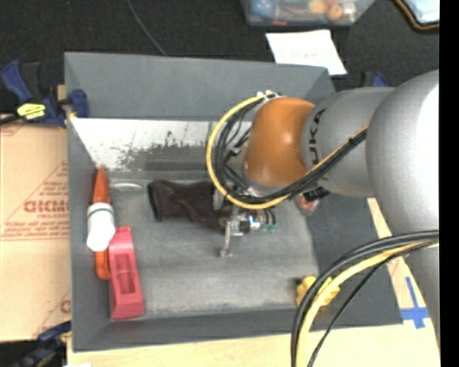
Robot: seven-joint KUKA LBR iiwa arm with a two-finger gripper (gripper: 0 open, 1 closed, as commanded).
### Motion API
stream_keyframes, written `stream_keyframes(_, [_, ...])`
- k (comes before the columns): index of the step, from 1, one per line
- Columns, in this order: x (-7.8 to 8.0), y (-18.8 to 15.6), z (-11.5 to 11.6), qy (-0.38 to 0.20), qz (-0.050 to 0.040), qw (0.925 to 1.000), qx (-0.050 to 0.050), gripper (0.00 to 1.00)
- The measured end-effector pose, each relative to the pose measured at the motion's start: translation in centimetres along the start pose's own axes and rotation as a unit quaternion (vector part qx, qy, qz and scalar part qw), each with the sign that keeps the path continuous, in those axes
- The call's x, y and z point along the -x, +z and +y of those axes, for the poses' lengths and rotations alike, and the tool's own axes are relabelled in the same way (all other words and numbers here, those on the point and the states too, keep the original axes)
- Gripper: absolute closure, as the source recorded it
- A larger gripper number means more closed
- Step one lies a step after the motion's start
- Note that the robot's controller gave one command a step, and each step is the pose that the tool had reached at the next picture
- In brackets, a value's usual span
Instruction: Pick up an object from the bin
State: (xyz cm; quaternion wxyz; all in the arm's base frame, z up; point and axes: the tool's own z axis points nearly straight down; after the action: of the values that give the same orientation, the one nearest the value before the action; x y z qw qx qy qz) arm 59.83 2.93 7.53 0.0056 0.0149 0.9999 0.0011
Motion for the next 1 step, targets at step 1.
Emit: stream_keyframes(1, [4.57,0.54,1.52,0.233,-0.0013,0.9724,0.000,0.00])
